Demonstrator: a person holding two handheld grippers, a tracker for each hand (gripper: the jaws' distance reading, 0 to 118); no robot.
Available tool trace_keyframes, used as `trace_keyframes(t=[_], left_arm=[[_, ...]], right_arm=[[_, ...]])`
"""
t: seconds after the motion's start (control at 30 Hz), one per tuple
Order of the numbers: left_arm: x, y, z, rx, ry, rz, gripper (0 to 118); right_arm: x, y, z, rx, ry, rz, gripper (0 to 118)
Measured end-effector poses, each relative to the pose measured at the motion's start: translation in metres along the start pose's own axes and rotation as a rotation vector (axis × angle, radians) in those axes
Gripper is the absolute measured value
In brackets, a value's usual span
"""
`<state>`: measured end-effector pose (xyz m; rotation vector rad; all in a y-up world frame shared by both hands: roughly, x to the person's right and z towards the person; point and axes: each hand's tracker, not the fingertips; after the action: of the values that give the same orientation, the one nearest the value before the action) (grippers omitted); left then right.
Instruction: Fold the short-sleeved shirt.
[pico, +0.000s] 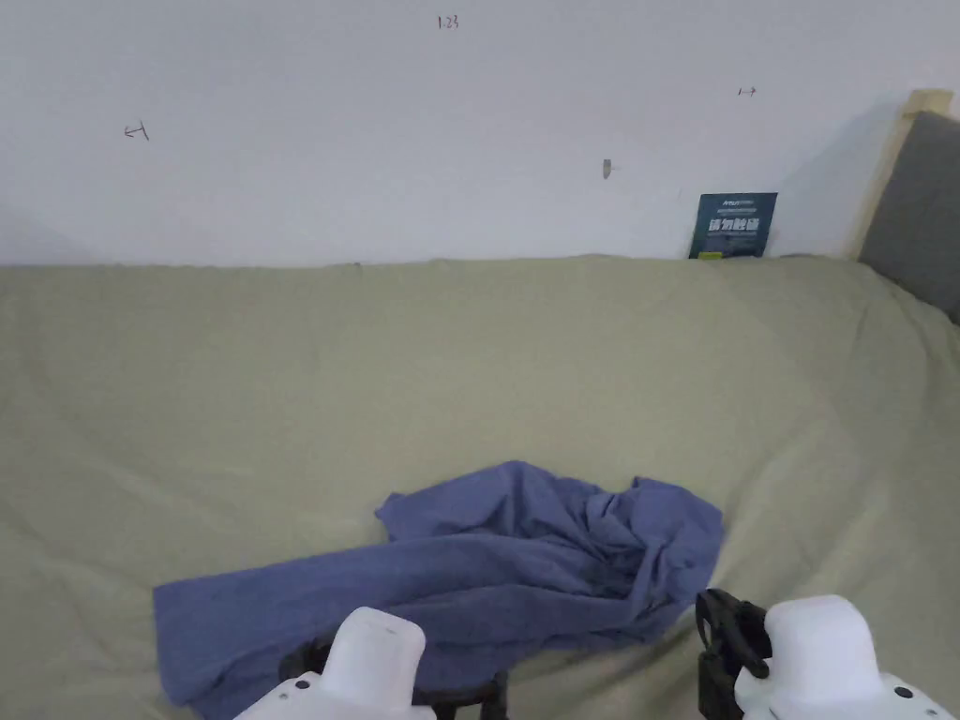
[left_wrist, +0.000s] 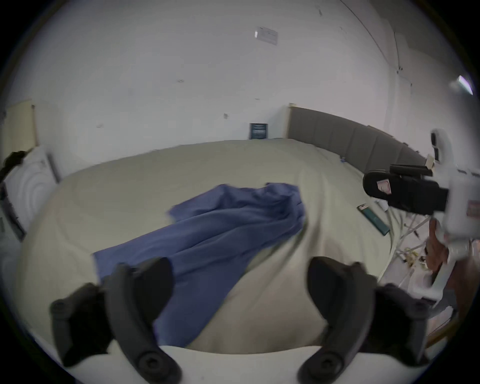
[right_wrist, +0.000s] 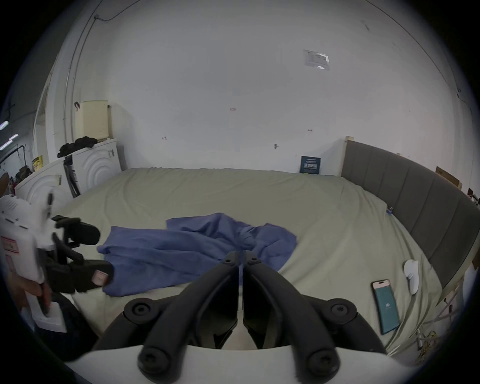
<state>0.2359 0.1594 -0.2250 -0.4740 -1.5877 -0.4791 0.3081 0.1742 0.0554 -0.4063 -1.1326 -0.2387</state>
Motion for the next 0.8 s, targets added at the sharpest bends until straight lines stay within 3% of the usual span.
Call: trace_keyframes(t=[0.03,0.07,0.1,0.13,0.17,0.23,0.4,0.43,0.47,0.5,0.53,0.57,0.8], left_arm=[[-0.01,-0.008,0.012,0.003,-0.005,0.013,60],[-0.023,-0.015,0.024,-0.001,0.01,0.032,18],[-0.035,-0.021,0.028,-0.053,0.055,0.053,0],[-0.048,-0.027,0.031,-0.093,0.084,0.064,0],[-0.069,-0.029,0.031,-0.121,0.017,0.13,0],[-0.103,-0.033,0.031,-0.131,0.069,0.249,0],[-0.192,-0.016,-0.012,-0.17,0.23,0.288,0],[-0.206,-0.012,-0.023,-0.176,0.231,0.285,8],[-0.223,-0.008,-0.039,-0.179,0.243,0.287,28],[-0.237,-0.003,-0.054,-0.189,0.282,0.287,72],[-0.247,0.0,-0.067,-0.21,0.306,0.281,102],[-0.259,0.003,-0.086,-0.253,0.313,0.272,112],[-0.299,-0.005,-0.176,-0.366,0.37,0.283,111]], right_arm=[[-0.008,-0.003,0.0,-0.004,0.008,0.001,3],[-0.017,-0.006,0.001,-0.008,0.019,0.008,3],[-0.025,-0.008,0.0,-0.015,0.029,0.014,3],[-0.032,-0.009,-0.001,-0.024,0.039,0.017,3],[-0.038,-0.01,-0.002,-0.031,0.056,0.02,3],[-0.048,-0.01,-0.005,-0.039,0.075,0.029,3],[-0.059,-0.005,-0.012,-0.048,0.106,0.072,3],[-0.059,-0.004,-0.015,-0.049,0.105,0.077,3],[-0.057,-0.003,-0.019,-0.05,0.104,0.079,3],[-0.055,-0.003,-0.023,-0.052,0.103,0.077,3],[-0.053,-0.002,-0.027,-0.057,0.104,0.072,3],[-0.052,-0.002,-0.032,-0.064,0.103,0.068,3],[-0.04,-0.006,-0.067,-0.121,0.076,0.074,3]])
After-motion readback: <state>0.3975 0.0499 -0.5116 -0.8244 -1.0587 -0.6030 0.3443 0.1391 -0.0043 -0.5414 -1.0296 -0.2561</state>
